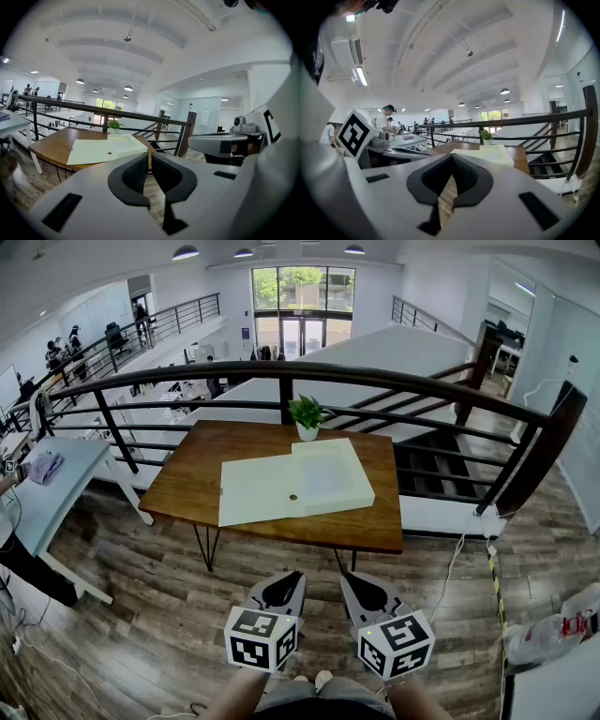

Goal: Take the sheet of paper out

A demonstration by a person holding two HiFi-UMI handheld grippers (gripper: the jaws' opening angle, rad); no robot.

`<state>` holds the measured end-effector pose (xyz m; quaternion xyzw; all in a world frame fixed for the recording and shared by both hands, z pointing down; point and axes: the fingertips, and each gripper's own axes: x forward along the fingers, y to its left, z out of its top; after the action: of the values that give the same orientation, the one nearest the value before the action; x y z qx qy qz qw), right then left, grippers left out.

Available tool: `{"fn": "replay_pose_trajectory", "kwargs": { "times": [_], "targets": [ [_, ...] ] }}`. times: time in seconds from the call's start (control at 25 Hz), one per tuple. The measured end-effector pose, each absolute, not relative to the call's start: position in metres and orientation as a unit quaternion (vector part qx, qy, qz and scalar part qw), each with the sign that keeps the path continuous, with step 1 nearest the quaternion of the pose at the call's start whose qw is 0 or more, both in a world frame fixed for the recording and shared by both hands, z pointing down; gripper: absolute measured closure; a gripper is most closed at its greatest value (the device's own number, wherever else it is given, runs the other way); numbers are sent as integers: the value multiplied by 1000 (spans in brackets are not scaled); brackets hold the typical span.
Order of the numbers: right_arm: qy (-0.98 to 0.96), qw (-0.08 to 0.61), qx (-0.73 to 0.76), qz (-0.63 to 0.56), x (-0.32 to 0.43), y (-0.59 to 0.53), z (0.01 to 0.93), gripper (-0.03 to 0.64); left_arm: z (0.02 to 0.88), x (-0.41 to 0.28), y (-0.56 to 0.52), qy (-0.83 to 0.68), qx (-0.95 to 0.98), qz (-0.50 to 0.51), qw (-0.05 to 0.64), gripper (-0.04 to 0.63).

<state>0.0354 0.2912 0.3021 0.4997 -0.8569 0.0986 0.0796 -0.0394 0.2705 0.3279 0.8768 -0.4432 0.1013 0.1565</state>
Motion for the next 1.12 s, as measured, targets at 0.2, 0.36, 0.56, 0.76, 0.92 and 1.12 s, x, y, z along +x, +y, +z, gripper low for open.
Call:
{"fn": "replay_pose_trajectory", "kwargs": {
  "times": [0.2, 0.36, 0.56, 0.76, 0.92, 1.12],
  "targets": [
    [-855, 87, 503, 96, 43, 281, 304, 591, 329, -35, 261, -447, 876, 111, 144, 563],
    [-856, 100, 500, 86, 45, 279, 304, 591, 333, -34, 257, -449, 874, 121, 142, 563],
    [-861, 84, 493, 89, 44, 277, 302, 591, 328, -33, 252, -454, 873, 116, 138, 563],
    [-873, 78, 473, 88, 49, 274, 302, 591, 330, -25, 243, -454, 873, 117, 136, 563],
    [-877, 75, 464, 102, 55, 270, 313, 591, 336, -19, 238, -461, 869, 122, 135, 563],
    [-877, 75, 459, 122, 61, 267, 331, 591, 344, -12, 235, -466, 865, 118, 142, 563]
  ]
}}
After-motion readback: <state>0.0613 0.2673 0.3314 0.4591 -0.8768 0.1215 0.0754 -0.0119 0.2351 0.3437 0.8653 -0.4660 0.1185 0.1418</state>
